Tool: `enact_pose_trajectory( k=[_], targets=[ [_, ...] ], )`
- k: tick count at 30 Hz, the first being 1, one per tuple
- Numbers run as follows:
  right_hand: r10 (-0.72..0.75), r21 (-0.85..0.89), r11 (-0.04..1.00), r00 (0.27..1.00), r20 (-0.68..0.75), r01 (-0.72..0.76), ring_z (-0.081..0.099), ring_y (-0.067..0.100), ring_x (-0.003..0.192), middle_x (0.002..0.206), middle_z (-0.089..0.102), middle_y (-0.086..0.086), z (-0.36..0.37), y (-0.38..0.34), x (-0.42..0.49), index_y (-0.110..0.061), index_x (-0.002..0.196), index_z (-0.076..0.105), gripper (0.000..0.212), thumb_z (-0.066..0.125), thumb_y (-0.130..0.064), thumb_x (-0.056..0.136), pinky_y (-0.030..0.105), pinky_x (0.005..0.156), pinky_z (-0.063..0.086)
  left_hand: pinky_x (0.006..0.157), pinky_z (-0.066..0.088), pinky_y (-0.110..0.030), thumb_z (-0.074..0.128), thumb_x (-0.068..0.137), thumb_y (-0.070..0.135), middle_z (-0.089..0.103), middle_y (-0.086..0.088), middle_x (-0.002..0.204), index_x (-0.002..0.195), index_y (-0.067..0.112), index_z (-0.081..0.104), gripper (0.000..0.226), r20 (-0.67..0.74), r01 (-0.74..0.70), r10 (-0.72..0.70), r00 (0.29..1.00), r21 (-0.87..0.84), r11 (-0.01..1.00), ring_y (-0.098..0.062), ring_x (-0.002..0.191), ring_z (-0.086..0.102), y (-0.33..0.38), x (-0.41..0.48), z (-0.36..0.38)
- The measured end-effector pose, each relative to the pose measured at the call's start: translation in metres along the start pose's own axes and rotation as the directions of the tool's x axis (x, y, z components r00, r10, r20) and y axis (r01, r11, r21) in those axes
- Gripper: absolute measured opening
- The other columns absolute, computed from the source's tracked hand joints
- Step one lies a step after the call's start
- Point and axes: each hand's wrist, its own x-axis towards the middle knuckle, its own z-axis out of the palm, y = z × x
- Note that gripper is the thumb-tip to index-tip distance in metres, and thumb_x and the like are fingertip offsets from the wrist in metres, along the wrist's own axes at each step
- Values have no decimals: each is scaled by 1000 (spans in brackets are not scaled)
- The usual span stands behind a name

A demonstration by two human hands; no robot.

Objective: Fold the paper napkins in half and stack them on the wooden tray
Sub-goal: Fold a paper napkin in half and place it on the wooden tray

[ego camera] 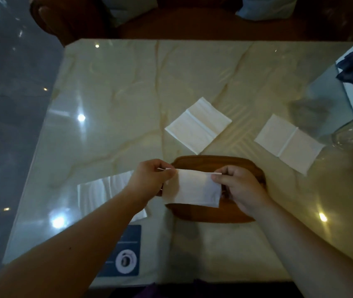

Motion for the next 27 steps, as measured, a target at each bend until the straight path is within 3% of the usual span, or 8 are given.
enact_pose_trajectory(
  k=[4,8,12,15,18,20,23,27],
  targets=[
    [-53,-134,990,998,-23,49,61,19,68,76,66,5,-28,4,7,-11,80,65,6,68,-15,83,27,50,47,59,60,-37,67,85,21,67,-4,82,81,21,71,6,-49,-6,10,999,82,997,-23,75,65,0,0,37],
    [-102,-246,965,994,-31,91,64,19,68,76,68,5,-50,14,17,-16,78,65,5,69,-16,80,29,53,49,46,50,-28,65,86,24,65,-1,83,81,23,69,6,-72,13,-4,997,131,991,-24,76,65,-4,3,64],
    [-128,-308,945,991,-32,112,63,20,65,75,67,9,-62,22,27,-16,77,64,7,70,-16,80,27,50,50,52,54,-29,64,87,24,66,-1,86,82,22,68,6,-93,9,6,996,160,987,-20,79,64,-8,10,79],
    [-151,-401,907,988,-21,130,62,19,67,76,66,6,-67,26,31,-20,76,62,9,70,-20,80,33,55,52,60,58,-36,64,87,25,66,1,87,82,26,67,6,-97,-33,57,994,227,973,-18,80,63,-10,16,85],
    [-252,-575,794,967,-19,196,56,11,70,79,61,-3,-72,27,29,-21,81,61,9,70,-23,80,23,55,41,57,52,-29,61,87,27,62,10,80,83,33,61,8,-97,-128,189,977,443,887,-13,75,61,-12,20,88],
    [-335,-677,695,942,-9,241,54,9,75,89,58,-5,-73,27,28,-22,90,61,14,70,-25,80,16,57,38,56,44,-24,60,87,28,58,14,81,95,33,59,9,-89,-174,272,958,572,802,-9,75,58,-11,20,87],
    [-402,-735,616,915,17,284,51,7,80,98,51,-8,-71,23,29,-26,99,58,23,70,-31,80,11,61,35,63,46,-28,60,87,30,54,13,90,106,30,57,19,-69,-217,344,936,657,722,-10,79,56,-6,17,78],
    [-441,-749,563,893,85,350,50,5,78,97,49,-11,-46,7,26,-27,100,59,22,68,-35,81,16,59,36,75,55,-37,61,87,32,59,6,99,109,27,59,22,-41,-274,410,911,682,678,-15,88,59,0,13,44]
  ],
)
